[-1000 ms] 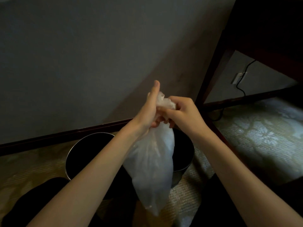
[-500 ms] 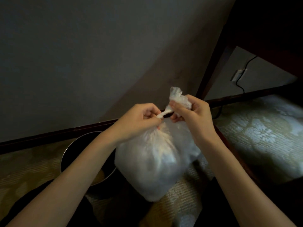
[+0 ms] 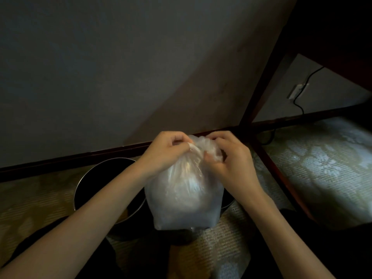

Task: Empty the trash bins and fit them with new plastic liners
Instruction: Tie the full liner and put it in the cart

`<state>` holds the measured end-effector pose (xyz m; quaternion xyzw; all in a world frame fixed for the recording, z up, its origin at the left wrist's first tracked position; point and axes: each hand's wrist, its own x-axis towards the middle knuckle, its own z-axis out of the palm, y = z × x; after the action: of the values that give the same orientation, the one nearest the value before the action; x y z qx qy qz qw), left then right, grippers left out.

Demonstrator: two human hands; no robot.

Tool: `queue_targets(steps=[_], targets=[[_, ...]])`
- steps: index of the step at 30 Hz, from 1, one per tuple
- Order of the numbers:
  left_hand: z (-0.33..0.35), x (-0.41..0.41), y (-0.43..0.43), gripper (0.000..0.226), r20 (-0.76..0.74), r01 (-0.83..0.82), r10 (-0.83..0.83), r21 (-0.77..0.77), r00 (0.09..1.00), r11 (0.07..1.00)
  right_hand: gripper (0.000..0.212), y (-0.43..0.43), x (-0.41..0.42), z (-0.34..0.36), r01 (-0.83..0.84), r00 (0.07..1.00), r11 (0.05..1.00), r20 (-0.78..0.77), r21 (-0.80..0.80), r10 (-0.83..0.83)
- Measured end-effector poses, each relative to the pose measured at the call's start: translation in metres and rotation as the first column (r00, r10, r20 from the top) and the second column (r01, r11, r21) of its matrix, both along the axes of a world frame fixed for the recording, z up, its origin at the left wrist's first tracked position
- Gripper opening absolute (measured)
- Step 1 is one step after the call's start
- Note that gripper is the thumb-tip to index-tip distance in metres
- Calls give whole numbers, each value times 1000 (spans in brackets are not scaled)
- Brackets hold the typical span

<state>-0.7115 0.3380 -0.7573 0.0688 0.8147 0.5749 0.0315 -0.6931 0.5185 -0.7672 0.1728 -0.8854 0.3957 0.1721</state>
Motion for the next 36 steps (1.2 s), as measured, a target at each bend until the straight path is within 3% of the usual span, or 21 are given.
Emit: queue_targets(steps=[3,5,8,10,13,18,26,30,34,36], targets=[[2,0,5,15,-109,-34,29,-46,994,998,32,-2,9,17,-77,994,992,-68,101,84],[4,-1,6,9,-181,-72,57,-74,982,995,27,3,11,25,-105,993,991,-45,86,109],[5,0,5,8,-282,-103,43,-202,958,974,20,12,6,33,-125,992,986,8,-113,127],[8,2,6,14,-308,-26,-81,-328,948,944,18,19,-8,38,-102,993,952,25,-289,114],[16,4,8,28,-334,104,-252,-403,908,909,17,25,-32,40,-75,995,952,41,-298,91],[18,1,-1,14,-98,306,-309,-47,946,951,16,20,-35,15,-68,995,997,66,-34,70],[1,4,-3,18,115,150,-186,268,976,952,17,11,-15,6,-42,997,993,74,110,34],[10,3,3,13,185,129,-181,262,966,956,12,7,-12,9,-19,998,982,62,189,7],[19,5,4,12,275,234,-285,204,918,951,27,5,-16,16,-47,999,987,3,155,47],[19,5,1,11,293,254,-335,282,896,925,30,1,-15,18,-96,995,978,0,188,98]])
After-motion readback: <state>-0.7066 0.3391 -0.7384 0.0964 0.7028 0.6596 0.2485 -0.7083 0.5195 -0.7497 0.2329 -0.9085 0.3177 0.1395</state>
